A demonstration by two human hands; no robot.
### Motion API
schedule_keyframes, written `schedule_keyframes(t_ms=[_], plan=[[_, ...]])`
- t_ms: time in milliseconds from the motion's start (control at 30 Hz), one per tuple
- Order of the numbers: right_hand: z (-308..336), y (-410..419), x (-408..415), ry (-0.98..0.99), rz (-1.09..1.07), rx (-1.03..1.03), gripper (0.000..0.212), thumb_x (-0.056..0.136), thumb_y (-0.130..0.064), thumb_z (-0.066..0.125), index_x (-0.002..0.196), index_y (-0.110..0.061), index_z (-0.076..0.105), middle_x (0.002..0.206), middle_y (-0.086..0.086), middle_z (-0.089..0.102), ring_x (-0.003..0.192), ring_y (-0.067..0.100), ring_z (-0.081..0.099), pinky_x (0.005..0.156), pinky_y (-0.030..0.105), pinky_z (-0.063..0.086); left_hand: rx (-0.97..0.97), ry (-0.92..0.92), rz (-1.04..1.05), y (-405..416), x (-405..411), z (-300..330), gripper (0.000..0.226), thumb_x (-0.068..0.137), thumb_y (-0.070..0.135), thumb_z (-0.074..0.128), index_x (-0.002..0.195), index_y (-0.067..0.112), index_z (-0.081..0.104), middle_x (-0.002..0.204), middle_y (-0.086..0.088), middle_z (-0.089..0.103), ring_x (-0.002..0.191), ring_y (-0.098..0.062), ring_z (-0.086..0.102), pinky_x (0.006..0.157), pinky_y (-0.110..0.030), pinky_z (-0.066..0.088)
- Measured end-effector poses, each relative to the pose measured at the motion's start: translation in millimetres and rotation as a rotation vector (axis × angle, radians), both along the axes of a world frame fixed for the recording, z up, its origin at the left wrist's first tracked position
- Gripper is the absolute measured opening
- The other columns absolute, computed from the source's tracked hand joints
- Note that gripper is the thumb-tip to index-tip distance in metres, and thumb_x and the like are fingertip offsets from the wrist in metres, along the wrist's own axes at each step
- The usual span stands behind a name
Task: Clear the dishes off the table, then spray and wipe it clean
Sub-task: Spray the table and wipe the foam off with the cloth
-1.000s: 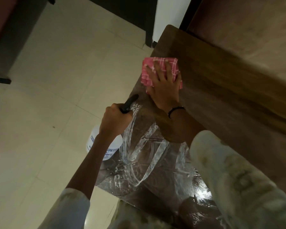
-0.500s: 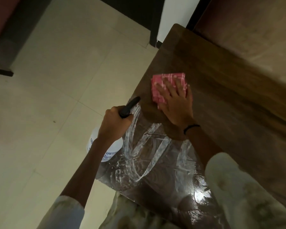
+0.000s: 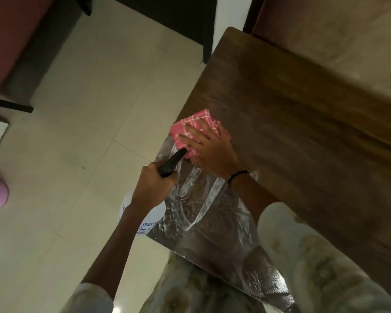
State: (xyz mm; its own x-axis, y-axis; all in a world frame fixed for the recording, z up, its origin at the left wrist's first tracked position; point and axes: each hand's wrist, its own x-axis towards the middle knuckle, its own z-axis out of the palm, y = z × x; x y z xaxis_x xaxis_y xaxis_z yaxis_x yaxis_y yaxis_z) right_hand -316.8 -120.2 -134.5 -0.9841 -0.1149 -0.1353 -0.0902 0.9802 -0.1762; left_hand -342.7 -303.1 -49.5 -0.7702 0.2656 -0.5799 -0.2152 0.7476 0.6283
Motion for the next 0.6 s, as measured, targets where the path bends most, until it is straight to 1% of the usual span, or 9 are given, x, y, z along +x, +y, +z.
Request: schedule_keyframes(t_ms=[33,133,233,267,333,367,400,500,600], plan=[[-0.5,11.1,7.2,-0.006,-0.043,0.016,0.056,0.090,-0.052,0.032,0.143,-0.033,0.035,0.152,0.001,0.035,0.142,0.031,0.027,0.112,0.063,0.017,-0.006,0.006,0.002,-0.3,4.9,0.6,0.022,0.084,0.010,0.060,0.062,0.011,0.054,0.048,-0.010,0.038,0.039,-0.019,0.028,0.044,-0.026,0.026],[2.9,43.5,31.3,-0.048,-0.235,0.041,0.058,0.089,-0.050,0.034,0.145,-0.034,0.030,0.155,0.001,0.029,0.144,0.032,0.019,0.112,0.063,0.014,0.013,0.004,-0.026,1.1,20.6,3.1,0.014,0.084,0.009,0.060,0.075,-0.001,0.062,0.050,-0.015,0.041,0.041,-0.021,0.031,0.046,-0.026,0.028],[7.6,74.6,72.1,-0.084,-0.416,0.020,0.063,0.090,-0.045,0.046,0.148,-0.032,0.025,0.158,0.000,0.021,0.146,0.031,0.010,0.114,0.062,0.009,0.011,-0.028,-0.101,5.7,41.5,3.7,0.018,0.084,0.010,0.060,0.067,0.010,0.058,0.044,-0.004,0.041,0.032,-0.009,0.032,0.043,-0.024,0.029],[9.2,82.0,87.4,-0.101,-0.481,-0.001,0.065,0.090,-0.046,0.046,0.149,-0.033,0.022,0.159,0.000,0.017,0.147,0.031,0.007,0.113,0.062,0.008,0.016,-0.033,-0.128,7.8,48.4,2.8,0.018,0.084,0.011,0.060,0.067,0.011,0.058,0.044,-0.002,0.043,0.033,-0.008,0.035,0.043,-0.024,0.031],[13.3,87.2,122.1,-0.118,-0.584,-0.021,0.065,0.089,-0.053,0.032,0.149,-0.033,0.018,0.159,-0.001,0.013,0.147,0.031,0.005,0.113,0.062,0.006,0.031,-0.026,-0.194,13.5,65.4,0.5,0.015,0.083,0.013,0.060,0.068,0.012,0.060,0.045,-0.001,0.048,0.037,-0.013,0.043,0.044,-0.027,0.036],[14.8,85.0,139.1,-0.128,-0.611,-0.019,0.066,0.088,-0.055,0.025,0.149,-0.033,0.018,0.159,-0.001,0.013,0.147,0.031,0.006,0.112,0.063,0.007,0.038,-0.024,-0.228,16.7,74.6,-0.5,0.018,0.083,0.014,0.061,0.065,0.017,0.058,0.045,-0.001,0.049,0.038,-0.016,0.044,0.044,-0.028,0.036],[15.6,80.2,155.7,-0.138,-0.621,-0.014,0.066,0.087,-0.056,0.022,0.149,-0.033,0.017,0.159,0.000,0.014,0.146,0.031,0.007,0.112,0.064,0.008,0.042,-0.026,-0.259,20.2,84.2,-2.3,0.022,0.082,0.014,0.061,0.062,0.021,0.056,0.045,0.000,0.048,0.039,-0.017,0.044,0.045,-0.030,0.036],[14.1,56.3,204.1,-0.144,-0.613,0.001,0.064,0.090,-0.054,0.025,0.149,-0.032,0.015,0.159,0.001,0.015,0.146,0.031,0.008,0.110,0.066,0.012,0.052,-0.050,-0.316,33.3,113.2,-5.7,0.023,0.081,0.016,0.061,0.061,0.023,0.053,0.047,0.002,0.046,0.042,-0.015,0.044,0.047,-0.030,0.035],[10.4,27.3,247.8,-0.117,-0.667,-0.004,0.063,0.091,-0.055,0.026,0.149,-0.032,0.015,0.158,0.003,0.018,0.145,0.030,0.009,0.109,0.064,0.010,-0.008,-0.063,-0.359,42.8,138.9,-10.2,0.007,0.080,0.018,0.062,0.073,0.018,0.059,0.051,0.004,0.048,0.046,-0.012,0.047,0.049,-0.024,0.035]])
